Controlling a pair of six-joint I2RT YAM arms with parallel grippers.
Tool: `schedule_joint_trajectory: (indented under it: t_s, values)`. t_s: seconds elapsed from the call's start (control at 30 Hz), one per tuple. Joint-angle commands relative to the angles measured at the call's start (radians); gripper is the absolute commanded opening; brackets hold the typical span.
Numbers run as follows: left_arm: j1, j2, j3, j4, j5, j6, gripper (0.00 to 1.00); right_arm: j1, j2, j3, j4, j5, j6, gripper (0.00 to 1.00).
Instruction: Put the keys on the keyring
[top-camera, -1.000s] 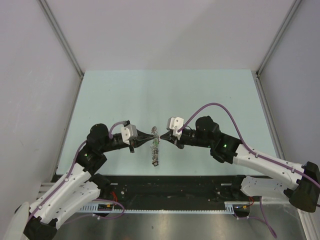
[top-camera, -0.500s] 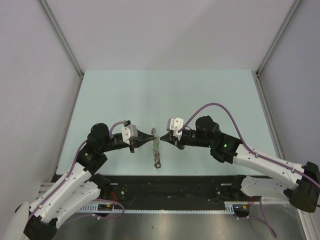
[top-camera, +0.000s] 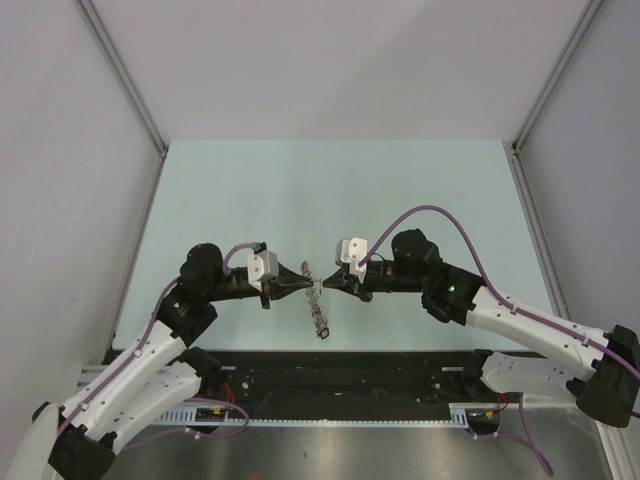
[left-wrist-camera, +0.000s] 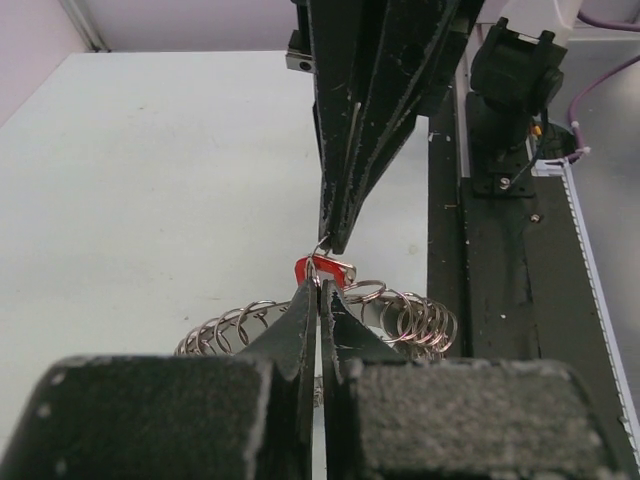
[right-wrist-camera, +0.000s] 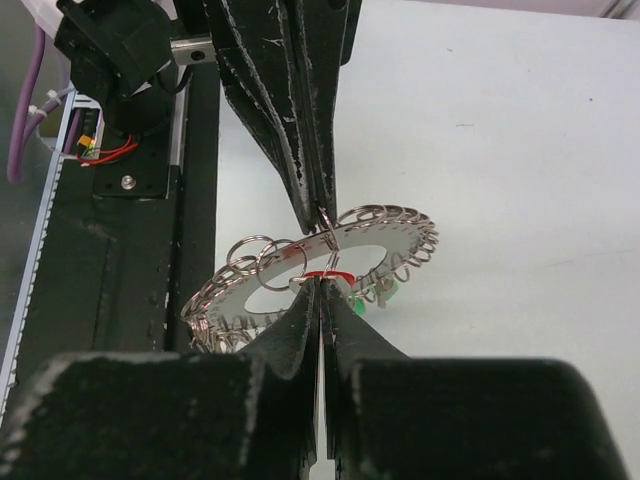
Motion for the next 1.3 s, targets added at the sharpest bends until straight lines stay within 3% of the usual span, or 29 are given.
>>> schedule_joint_trajectory:
  t_s: [0.0,0.33,0.53,0.77,0.93,1.27]
  values:
    - [-0.005,0.007,0.043,0.022,0.115,0.014,0.0,-0.028,-0.008,0.022,0.036,-0.072,-0.028,0.0]
    - [-0.005,0.012,0.044,0.037,0.103,-0.003,0.0,-0.047,-0.004,0.034,0.037,-0.114,-0.038,0.0]
    - [-0.006,-0.026,0.04,0.026,0.031,0.002,0.0,-0.062,-0.014,0.034,-0.036,-0.028,-0.007,0.0]
    - [-0.005,-0.146,0.028,-0.035,-0.246,-0.012,0.01,-0.14,0.005,0.056,-0.226,0.082,0.08,0.0]
    - [-0.005,-0.264,0.005,-0.043,-0.521,-0.087,0.01,-0.182,0.087,0.089,-0.426,0.182,0.123,0.0]
    - [-0.005,-0.464,-0.056,-0.109,-0.71,-0.127,0.0,-0.19,0.343,0.23,-0.736,0.388,0.11,0.0]
